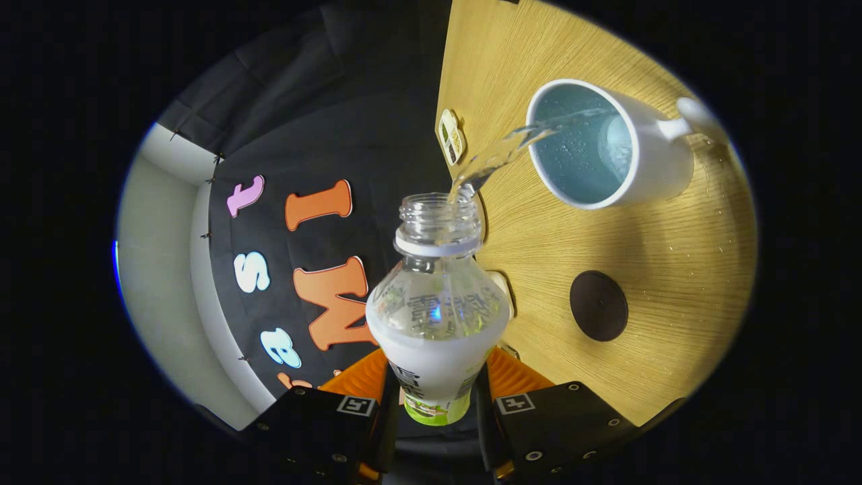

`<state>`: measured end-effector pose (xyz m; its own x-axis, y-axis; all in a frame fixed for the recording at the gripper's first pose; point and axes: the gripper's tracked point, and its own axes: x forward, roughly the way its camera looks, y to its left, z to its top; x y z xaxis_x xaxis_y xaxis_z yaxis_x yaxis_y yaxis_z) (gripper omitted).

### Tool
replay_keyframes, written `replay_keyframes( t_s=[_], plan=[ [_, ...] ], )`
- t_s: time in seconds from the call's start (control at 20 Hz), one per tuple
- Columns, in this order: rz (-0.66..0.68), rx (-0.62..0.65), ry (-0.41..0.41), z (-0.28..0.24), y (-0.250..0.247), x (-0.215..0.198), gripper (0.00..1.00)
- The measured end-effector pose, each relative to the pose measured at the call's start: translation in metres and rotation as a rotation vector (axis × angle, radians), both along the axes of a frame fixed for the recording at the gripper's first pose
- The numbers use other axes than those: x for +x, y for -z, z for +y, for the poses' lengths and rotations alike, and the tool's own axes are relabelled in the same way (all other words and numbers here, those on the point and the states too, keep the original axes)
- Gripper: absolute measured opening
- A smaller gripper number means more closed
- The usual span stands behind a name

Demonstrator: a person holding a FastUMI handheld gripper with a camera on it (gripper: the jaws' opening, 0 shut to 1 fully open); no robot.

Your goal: Take the bottle from table, then pour the juice into the cup, finally place the bottle on the coaster

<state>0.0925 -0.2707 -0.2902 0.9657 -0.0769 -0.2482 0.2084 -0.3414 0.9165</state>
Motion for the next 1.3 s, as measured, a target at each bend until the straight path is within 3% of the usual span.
replay_keyframes(
  t_s=[1.3],
  plan=[
    [-0.007, 0.089, 0.041, -0.0058, -0.0050, 0.0043, 0.50]
  ],
)
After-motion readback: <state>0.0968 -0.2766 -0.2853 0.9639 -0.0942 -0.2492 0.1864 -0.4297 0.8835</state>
